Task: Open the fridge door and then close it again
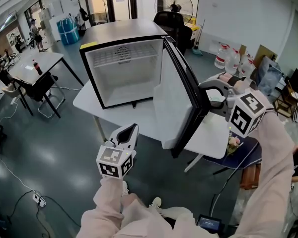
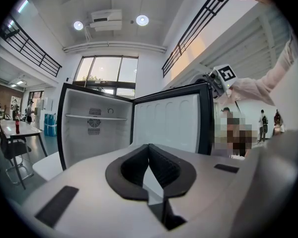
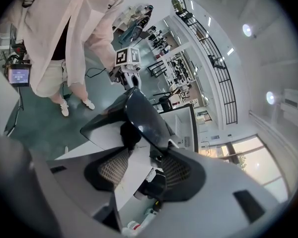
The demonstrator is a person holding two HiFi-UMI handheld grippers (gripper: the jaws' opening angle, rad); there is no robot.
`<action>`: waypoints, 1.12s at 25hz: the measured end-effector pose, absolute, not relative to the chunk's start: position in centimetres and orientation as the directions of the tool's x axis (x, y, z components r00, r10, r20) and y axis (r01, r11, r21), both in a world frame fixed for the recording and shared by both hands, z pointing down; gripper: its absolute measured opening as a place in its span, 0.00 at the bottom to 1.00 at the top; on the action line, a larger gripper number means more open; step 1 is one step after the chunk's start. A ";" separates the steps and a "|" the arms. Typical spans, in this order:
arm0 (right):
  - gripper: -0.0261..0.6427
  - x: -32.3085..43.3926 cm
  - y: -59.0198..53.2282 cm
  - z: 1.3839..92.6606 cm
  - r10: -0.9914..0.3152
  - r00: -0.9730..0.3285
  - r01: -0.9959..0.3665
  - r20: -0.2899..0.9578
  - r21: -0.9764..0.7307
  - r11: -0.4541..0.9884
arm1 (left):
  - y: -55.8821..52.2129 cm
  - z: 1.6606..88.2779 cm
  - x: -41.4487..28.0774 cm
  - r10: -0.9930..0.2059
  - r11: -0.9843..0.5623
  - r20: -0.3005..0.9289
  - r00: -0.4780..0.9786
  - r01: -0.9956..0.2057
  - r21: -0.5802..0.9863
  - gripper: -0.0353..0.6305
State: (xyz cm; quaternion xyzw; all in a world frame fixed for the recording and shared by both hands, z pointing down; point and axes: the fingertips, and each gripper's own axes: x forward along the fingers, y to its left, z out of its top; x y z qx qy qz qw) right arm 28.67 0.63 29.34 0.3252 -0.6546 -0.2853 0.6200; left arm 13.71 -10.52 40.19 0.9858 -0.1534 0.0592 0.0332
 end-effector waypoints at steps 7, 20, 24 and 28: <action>0.33 27.8 0.3 29.3 -0.785 -0.024 -0.063 0.619 0.783 0.619 | -10.5 40.3 13.2 -0.308 -0.947 0.126 0.943 -0.316 0.052 0.07; 0.30 23.7 -3.0 29.1 -0.785 -0.014 -0.007 0.619 0.785 0.620 | -13.2 40.6 9.9 -0.358 -0.928 0.127 0.925 -0.368 0.062 0.07; 0.29 22.2 -4.5 29.1 -0.788 -0.037 0.004 0.615 0.789 0.615 | -14.7 40.5 8.8 -0.381 -0.919 0.126 0.916 -0.390 0.061 0.07; 0.27 21.0 -5.9 29.1 -0.792 -0.051 0.031 0.609 0.793 0.608 | -16.2 40.2 7.8 -0.404 -0.908 0.120 0.907 -0.414 0.064 0.07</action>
